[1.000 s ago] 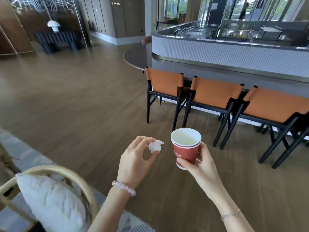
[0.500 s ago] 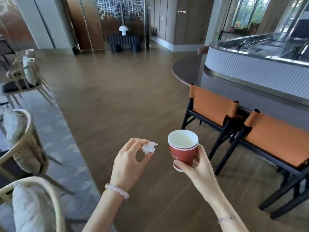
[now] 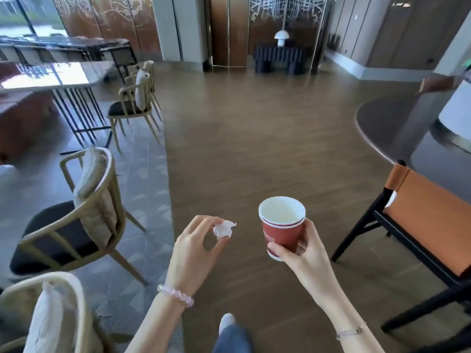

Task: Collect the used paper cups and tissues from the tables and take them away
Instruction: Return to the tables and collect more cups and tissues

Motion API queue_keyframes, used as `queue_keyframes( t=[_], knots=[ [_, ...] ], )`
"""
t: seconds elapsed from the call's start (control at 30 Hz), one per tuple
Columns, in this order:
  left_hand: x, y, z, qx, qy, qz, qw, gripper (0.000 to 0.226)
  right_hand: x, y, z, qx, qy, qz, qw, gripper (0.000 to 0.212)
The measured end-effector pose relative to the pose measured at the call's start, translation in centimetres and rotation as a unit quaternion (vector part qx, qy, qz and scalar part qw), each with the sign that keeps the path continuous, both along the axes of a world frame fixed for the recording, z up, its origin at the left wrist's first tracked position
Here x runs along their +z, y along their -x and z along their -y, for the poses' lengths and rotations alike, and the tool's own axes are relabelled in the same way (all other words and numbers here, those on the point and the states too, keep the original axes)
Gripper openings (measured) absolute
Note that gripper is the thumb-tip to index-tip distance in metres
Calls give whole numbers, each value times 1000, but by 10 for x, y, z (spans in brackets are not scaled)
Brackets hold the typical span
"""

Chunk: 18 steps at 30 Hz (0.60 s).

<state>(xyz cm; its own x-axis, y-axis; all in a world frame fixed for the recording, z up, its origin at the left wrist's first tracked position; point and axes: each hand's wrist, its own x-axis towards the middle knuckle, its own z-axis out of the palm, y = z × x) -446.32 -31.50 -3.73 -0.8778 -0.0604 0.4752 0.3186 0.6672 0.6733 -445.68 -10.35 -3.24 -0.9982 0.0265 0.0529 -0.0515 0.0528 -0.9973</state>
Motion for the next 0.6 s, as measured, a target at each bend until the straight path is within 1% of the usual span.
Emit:
queue_keyframes(
  t=[0.13,0.23,0.33,0.6],
  knots=[
    [-5,84,23,37,6,-10,999,27,-2,97,27,42,5,-1,999,55],
    [3,151,45,59,-3,-13,998,28,7,175,51,69,-2,-8,998,54],
    [15,215,68,84,-2,-25,996,28,16,249,73,86,-5,-23,996,56],
    [26,347,114,141,17,-39,989,28,22,405,122,133,2,-33,991,58]
  ],
)
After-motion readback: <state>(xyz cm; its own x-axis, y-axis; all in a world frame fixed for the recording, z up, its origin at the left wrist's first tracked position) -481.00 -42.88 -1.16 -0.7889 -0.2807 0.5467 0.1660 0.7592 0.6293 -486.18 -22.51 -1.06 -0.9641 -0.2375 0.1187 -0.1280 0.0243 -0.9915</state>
